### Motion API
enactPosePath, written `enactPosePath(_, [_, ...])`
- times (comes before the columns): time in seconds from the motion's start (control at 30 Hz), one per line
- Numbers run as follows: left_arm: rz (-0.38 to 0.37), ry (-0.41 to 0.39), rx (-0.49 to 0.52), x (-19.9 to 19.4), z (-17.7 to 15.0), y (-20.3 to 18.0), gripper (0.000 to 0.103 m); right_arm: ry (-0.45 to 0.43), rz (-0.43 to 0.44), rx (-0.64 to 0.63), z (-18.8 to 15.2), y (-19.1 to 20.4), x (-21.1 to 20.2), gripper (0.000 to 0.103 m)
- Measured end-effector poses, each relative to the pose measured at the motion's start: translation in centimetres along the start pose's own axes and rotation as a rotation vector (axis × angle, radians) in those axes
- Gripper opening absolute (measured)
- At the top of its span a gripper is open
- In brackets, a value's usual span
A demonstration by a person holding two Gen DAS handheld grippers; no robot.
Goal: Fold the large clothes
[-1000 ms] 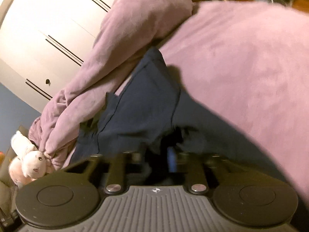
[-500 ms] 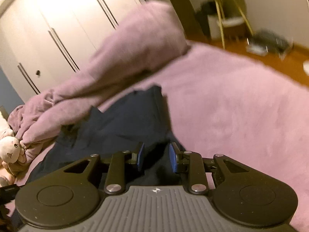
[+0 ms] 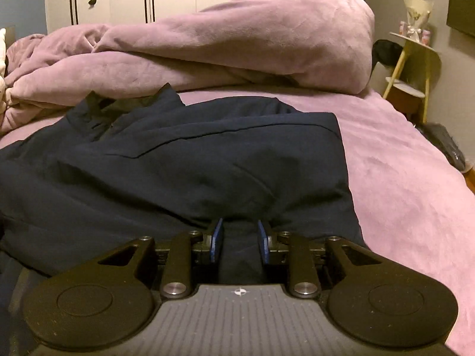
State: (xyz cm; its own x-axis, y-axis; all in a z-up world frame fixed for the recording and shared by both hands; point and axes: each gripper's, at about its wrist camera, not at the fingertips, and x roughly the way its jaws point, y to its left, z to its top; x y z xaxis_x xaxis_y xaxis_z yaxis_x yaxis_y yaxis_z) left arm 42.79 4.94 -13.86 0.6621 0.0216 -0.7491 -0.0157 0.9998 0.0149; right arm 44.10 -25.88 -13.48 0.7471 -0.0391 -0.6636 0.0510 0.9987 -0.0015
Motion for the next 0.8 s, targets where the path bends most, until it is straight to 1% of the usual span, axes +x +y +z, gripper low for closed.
enactPosePath(0.1, [0.027, 0.007, -0.027, 1.0, 0.7, 0.2, 0.068, -0.01, -0.031, -0.026, 0.6, 0.4, 0.9, 0.024])
enactPosePath(0.2, [0.012, 0.03, -0.09, 0.5, 0.4, 1.2, 0.066, -0.007, -0.05, -0.061, 0.8, 1.1, 0.7, 0.024])
enactPosePath(0.27, [-0.002, 0.031, -0.085, -0.7, -0.3, 1.6, 0.064, -0.009, -0.036, -0.057, 0.6, 0.8, -0.3, 0.024])
enactPosePath(0.37, [0.015, 0.024, -0.062, -2.2, -1.2, 2.0, 0.064, -0.037, -0.003, -0.012, -0.4, -0.7, -2.5, 0.024])
enactPosePath(0.43, [0.014, 0.031, -0.071, -2.8, -1.4, 2.2, 0.064, -0.053, 0.007, 0.012, -1.4, -2.0, -3.6, 0.024])
enactPosePath(0.47, [0.007, 0.03, -0.078, -3.0, -1.3, 2.1, 0.064, -0.054, 0.003, 0.003, -1.9, -2.2, -3.8, 0.024])
enactPosePath(0.53, [-0.019, 0.001, -0.096, -3.7, -0.6, 1.7, 0.064, -0.057, -0.006, -0.023, -2.6, -2.4, -3.9, 0.024])
enactPosePath(0.63, [-0.035, -0.035, -0.089, -3.8, 0.7, 0.3, 0.066, -0.045, -0.029, -0.058, -2.4, -1.8, -3.5, 0.025])
enactPosePath(0.7, [-0.014, -0.023, -0.058, -2.8, 1.1, -0.7, 0.066, -0.041, -0.037, -0.064, -2.1, -1.7, -3.2, 0.026])
enactPosePath(0.77, [0.053, 0.03, -0.034, -1.1, 1.2, -1.4, 0.065, -0.046, -0.038, -0.07, -2.3, -1.7, -2.9, 0.026])
enactPosePath(0.8, [0.073, 0.055, -0.035, -0.4, 1.1, -1.5, 0.067, -0.051, -0.038, -0.076, -2.4, -1.8, -2.8, 0.025])
